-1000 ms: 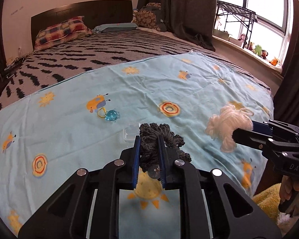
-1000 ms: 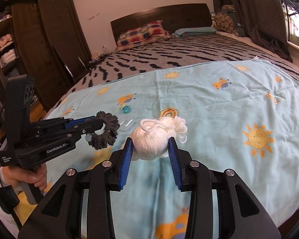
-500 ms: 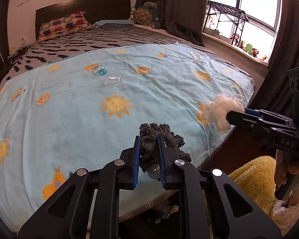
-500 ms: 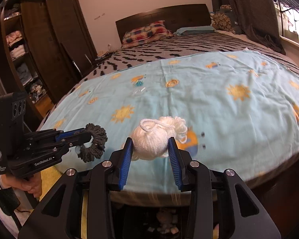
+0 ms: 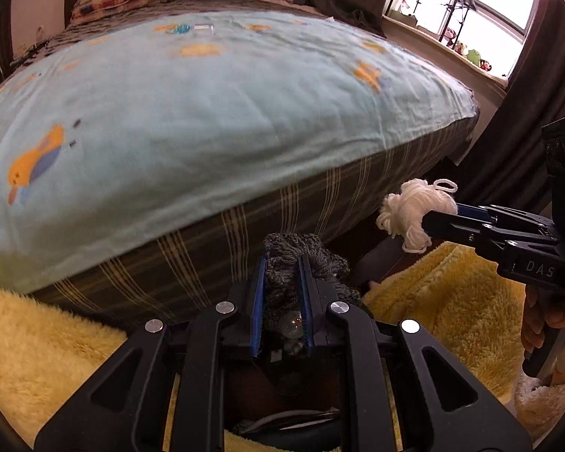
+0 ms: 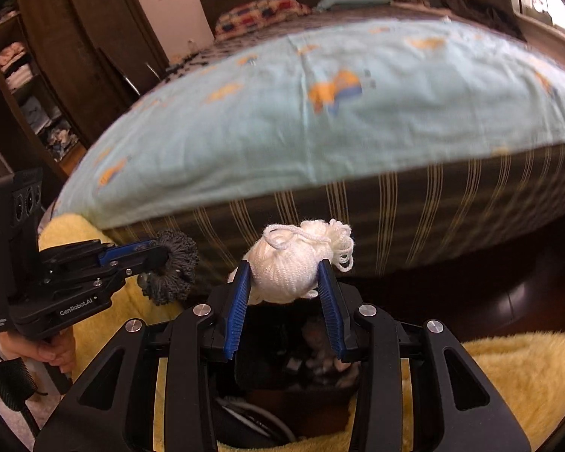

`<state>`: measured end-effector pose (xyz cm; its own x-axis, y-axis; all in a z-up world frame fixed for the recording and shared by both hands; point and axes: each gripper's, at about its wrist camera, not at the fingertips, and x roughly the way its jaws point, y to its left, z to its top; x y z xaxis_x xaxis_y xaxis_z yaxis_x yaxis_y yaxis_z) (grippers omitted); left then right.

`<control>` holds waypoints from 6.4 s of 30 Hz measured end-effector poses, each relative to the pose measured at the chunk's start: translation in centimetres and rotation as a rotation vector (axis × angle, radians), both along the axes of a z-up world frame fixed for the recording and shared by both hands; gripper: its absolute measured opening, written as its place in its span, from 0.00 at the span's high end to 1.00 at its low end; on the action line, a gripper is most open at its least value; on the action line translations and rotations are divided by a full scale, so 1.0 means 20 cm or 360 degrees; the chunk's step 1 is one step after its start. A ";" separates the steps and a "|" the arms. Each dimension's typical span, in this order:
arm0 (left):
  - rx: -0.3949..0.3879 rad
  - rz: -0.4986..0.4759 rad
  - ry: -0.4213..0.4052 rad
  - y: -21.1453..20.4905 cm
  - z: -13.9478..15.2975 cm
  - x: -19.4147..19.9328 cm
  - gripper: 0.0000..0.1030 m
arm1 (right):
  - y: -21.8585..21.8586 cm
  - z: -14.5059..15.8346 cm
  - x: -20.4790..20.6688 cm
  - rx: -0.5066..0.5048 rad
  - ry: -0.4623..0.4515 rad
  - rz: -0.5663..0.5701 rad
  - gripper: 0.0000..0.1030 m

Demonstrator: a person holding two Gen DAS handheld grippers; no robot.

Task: Collect trash
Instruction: 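Lower both tools below the bed edge and release yarn and scrunchie into bin, then raise both open tools back over the bed items, then grasp the clear plastic box with right tool while left tool grasps blue teether, then lower both tools below the bed edge and release box and teether into bin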

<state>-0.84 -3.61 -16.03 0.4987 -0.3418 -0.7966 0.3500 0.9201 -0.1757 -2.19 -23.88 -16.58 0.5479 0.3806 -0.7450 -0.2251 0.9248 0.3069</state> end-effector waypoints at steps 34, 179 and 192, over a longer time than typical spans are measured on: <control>0.0009 0.0067 0.0344 -0.07 -0.45 0.13 0.49 | 0.06 -0.41 0.14 -0.0026 0.0323 -0.0068 0.39; 0.0067 0.0113 -0.0047 -0.03 0.07 -0.02 0.71 | 0.05 0.15 0.00 -0.0164 -0.0126 0.0028 0.59; 0.0031 0.0123 0.0251 -0.12 -0.38 0.00 0.71 | 0.10 -0.29 0.07 -0.0110 0.0217 -0.0010 0.59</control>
